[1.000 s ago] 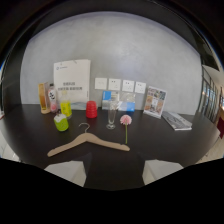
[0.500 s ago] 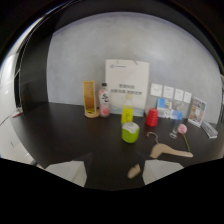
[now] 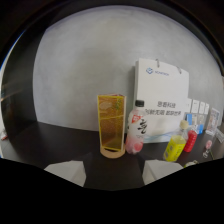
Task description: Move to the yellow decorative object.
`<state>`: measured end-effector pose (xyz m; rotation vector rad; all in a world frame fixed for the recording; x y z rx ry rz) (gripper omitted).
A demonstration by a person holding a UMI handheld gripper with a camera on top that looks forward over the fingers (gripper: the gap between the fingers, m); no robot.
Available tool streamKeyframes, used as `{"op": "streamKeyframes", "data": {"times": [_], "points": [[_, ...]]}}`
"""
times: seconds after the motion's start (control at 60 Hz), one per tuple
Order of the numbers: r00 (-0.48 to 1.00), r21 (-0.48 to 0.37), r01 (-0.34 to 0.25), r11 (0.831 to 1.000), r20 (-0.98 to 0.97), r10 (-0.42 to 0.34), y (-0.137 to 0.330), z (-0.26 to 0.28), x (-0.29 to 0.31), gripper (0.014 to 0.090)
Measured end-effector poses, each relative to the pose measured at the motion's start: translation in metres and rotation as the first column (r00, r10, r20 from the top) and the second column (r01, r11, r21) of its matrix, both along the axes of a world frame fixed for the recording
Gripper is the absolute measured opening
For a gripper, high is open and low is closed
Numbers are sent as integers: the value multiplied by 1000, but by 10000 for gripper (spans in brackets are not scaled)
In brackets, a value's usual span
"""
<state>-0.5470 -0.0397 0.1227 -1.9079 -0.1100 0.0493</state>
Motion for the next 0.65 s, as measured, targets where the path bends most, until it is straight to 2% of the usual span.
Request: {"op": "streamKeyframes", "data": {"times": [0.25,0.65], "points": [[999,11,21,1000,24,-21,65,-3,-22,854],[998,5,52,999,32,-52,82,-7,-24,852]]}}
